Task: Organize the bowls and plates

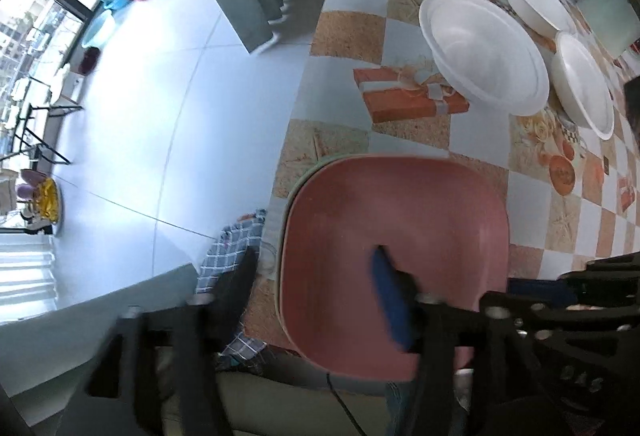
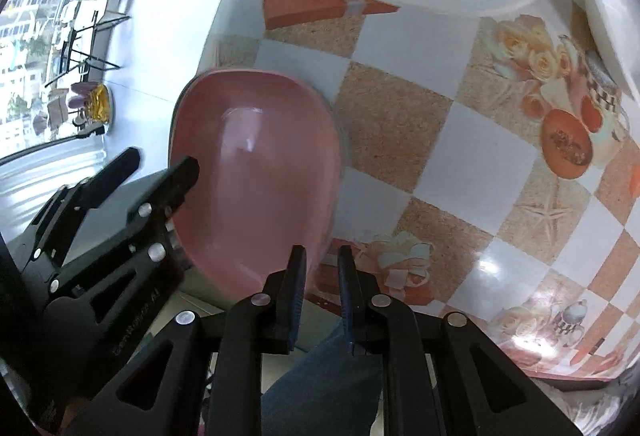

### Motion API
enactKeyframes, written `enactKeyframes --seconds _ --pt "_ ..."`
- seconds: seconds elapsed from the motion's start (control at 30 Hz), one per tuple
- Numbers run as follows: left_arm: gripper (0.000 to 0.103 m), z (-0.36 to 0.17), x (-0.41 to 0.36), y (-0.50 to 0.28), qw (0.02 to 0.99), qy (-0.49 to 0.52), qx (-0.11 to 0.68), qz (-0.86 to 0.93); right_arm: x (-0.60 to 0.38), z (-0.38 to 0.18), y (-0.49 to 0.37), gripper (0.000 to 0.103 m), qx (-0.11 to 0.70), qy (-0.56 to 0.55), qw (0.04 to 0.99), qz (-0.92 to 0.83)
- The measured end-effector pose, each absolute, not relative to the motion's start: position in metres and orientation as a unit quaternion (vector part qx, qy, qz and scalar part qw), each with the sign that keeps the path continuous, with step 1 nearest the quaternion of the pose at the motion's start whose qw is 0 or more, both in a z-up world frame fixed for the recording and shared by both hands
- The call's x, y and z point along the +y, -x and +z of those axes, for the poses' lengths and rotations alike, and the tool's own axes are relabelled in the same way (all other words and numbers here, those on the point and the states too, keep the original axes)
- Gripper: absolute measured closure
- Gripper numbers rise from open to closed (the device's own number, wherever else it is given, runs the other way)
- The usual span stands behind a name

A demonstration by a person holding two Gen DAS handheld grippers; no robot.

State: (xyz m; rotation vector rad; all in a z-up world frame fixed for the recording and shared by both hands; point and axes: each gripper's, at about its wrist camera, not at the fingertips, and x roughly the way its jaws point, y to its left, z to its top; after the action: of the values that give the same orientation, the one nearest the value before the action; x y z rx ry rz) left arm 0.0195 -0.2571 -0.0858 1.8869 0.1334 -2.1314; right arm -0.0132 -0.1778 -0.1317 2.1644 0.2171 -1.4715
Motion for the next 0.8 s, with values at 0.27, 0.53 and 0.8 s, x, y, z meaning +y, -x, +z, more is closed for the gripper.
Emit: enactKeyframes --seconds 0.27,0.53,0.8 --pt "0.010 -0.065 -0.257 -0.014 0.132 -0.631 0.088 -0.759 -0.117 -0.121 0.026 0.012 0.033 -0.792 0.186 -0.580" --pt "0.000 -0.051 -0.191 0.021 0.042 -0.632 0.075 -0.771 -0.015 -0.114 0.040 0.012 -0.053 -0.791 0.086 -0.604" --pt "0.000 -0.064 -0.120 0.060 -0.032 -0.660 0.073 -0.747 0.059 -0.108 0.037 0.012 -0.101 -0.785 0.029 -0.611"
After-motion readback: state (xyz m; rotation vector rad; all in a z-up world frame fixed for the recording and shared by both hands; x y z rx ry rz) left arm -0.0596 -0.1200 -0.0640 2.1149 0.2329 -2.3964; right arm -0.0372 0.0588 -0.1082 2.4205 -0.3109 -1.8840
